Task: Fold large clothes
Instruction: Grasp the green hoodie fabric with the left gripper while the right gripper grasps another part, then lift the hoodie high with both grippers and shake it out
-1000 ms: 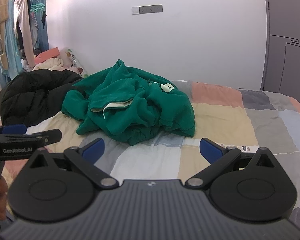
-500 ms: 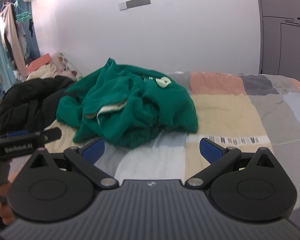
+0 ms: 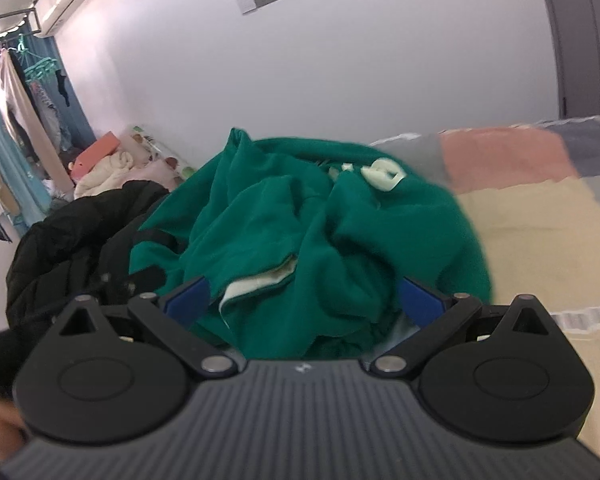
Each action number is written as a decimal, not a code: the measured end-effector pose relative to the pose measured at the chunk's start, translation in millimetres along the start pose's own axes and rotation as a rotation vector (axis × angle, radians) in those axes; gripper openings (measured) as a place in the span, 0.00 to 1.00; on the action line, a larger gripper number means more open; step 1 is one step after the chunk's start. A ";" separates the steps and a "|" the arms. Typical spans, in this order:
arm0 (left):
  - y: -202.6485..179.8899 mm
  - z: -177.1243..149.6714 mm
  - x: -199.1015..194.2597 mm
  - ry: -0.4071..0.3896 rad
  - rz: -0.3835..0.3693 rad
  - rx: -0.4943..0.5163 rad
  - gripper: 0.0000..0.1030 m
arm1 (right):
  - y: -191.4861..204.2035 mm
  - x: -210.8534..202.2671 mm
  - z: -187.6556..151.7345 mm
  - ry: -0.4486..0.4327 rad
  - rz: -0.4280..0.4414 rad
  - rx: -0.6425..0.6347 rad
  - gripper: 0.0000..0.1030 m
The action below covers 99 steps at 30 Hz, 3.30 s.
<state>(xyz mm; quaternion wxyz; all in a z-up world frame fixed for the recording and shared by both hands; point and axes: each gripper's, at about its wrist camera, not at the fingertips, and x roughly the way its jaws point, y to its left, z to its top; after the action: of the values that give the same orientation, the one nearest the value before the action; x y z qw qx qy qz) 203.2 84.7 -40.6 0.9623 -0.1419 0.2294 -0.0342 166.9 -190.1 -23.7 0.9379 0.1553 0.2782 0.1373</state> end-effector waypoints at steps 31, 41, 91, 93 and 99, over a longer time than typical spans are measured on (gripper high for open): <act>7.1 -25.2 -42.5 -0.094 -0.388 -0.056 0.14 | -20.9 11.4 -21.9 -0.213 0.108 -0.164 0.12; -28.8 -30.3 -135.4 -0.116 -0.583 -0.090 0.13 | -12.2 -80.1 -7.0 -0.302 0.097 -0.186 0.12; 44.6 -82.6 -7.2 0.204 -0.365 -0.413 0.48 | -163.1 40.0 -43.8 0.156 0.009 0.509 0.69; 41.3 -81.1 -9.6 0.185 -0.380 -0.390 0.27 | -159.4 40.7 -41.5 0.152 0.042 0.491 0.58; 32.1 -70.8 -43.4 0.117 -0.410 -0.379 0.11 | -140.8 26.7 -29.3 0.121 0.079 0.378 0.15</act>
<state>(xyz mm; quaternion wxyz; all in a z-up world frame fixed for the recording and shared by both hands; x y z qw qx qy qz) 132.5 102.9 -91.7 0.8768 -0.3606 0.2532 -0.1926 196.0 -303.4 -111.6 0.8676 0.3308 0.3483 0.1282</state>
